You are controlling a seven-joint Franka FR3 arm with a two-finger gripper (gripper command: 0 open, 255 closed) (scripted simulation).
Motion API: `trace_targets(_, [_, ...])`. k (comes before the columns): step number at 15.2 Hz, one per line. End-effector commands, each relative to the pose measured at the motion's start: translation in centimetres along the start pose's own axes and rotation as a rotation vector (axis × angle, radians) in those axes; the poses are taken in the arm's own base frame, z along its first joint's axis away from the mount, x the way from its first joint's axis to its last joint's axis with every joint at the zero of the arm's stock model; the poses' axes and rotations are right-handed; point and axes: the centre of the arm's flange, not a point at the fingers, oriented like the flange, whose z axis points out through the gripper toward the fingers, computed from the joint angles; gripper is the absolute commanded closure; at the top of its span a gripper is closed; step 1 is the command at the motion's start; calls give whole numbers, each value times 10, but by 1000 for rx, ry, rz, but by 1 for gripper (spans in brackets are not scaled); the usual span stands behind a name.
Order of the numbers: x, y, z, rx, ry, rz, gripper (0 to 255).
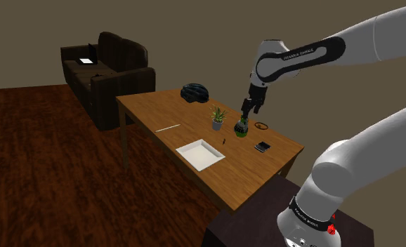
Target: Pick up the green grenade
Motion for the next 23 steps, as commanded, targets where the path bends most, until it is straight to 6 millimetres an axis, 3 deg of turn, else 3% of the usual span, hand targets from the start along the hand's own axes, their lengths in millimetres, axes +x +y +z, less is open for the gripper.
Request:
trace_targets(1, [12,19,16,-4,20,-4,0])
trace_targets(15, [97,140,97,-26,138,-25,0])
trace_targets(23, [96,137,137,-26,138,-25,0])
